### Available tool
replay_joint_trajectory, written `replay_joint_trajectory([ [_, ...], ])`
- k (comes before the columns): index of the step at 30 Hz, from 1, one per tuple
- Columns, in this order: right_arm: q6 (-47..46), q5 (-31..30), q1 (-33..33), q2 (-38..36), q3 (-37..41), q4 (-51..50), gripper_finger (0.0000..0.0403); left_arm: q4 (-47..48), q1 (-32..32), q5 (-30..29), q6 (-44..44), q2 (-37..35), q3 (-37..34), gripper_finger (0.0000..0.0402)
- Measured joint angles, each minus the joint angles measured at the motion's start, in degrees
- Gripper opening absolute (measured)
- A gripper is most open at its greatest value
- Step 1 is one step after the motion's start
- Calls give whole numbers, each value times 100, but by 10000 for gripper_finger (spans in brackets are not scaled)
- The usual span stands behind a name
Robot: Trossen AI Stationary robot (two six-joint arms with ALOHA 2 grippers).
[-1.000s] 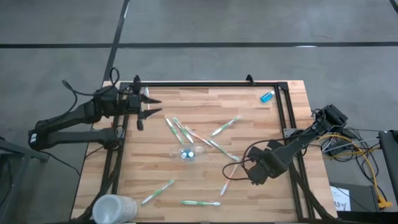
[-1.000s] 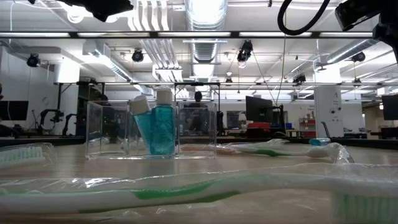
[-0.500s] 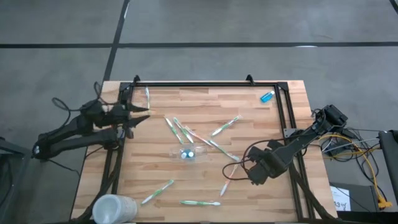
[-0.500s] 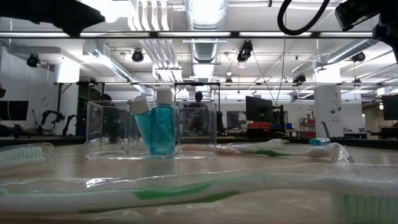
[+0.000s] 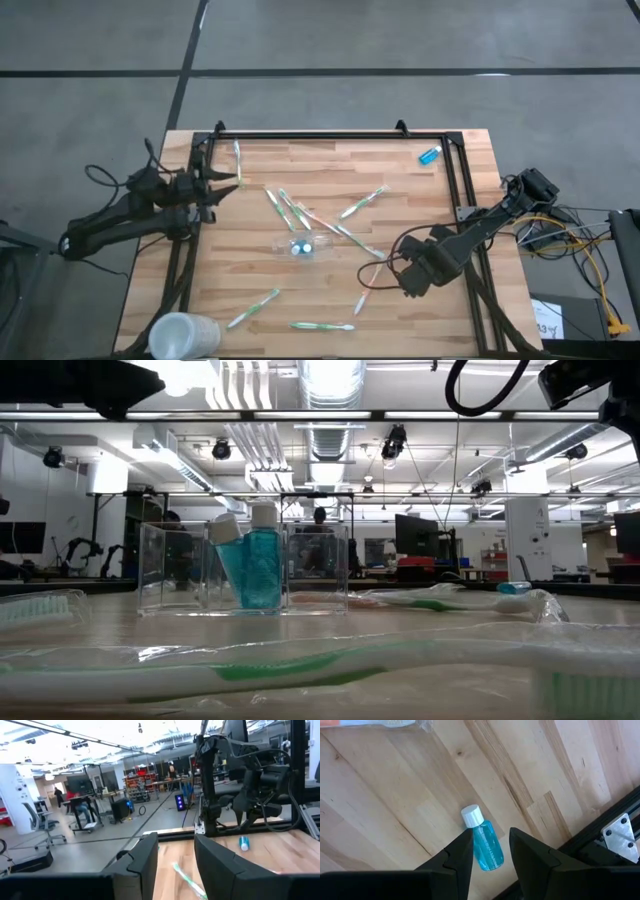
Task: Pick & Place toothbrushing station
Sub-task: Put the blue mouthwash bottle into the transparent organizer
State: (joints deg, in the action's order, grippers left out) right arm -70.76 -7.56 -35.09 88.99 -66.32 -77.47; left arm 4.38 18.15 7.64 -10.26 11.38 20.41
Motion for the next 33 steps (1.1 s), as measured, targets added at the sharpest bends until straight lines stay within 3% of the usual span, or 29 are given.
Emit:
replay_joint_trajectory([
  [24,-193,20,0,-7,0,-16,119,78,0,0,-5,4,-11,133],
  [33,-907,834,-200,-83,2,-33,128,81,0,0,-5,4,-11,133],
])
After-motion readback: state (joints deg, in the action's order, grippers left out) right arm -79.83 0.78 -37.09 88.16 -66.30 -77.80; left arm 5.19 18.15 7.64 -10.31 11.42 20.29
